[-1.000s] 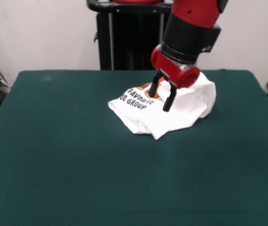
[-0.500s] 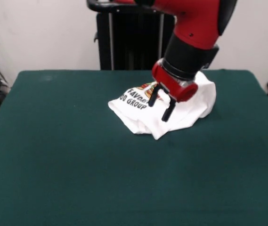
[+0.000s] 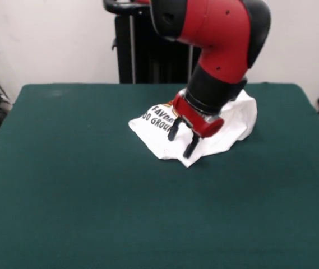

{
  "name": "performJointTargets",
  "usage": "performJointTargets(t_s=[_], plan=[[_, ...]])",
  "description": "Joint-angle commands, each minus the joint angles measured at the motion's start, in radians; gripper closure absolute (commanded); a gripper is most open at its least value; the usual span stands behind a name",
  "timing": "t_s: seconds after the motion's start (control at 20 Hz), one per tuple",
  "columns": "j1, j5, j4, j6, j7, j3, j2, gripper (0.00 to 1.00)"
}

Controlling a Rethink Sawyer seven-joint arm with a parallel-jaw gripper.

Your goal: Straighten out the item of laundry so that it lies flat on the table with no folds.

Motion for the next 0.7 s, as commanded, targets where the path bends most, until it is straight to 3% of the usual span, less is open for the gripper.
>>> performJointTargets(t_s=[0.05, 0.25, 0.5, 0.55, 0.7], plan=[[-0.093, -0.002, 0.073, -0.094, -0.085, 0.178, 0.017, 0.0], [-0.191, 0.011, 0.157, -0.063, -0.171, 0.31, -0.046, 0.0], [-0.212, -0.015, 0.182, -0.013, -0.172, 0.337, -0.091, 0.0], [-0.213, -0.037, 0.176, -0.008, -0.166, 0.339, -0.095, 1.0], [-0.218, -0.023, 0.178, 0.01, -0.154, 0.344, -0.1, 1.0]])
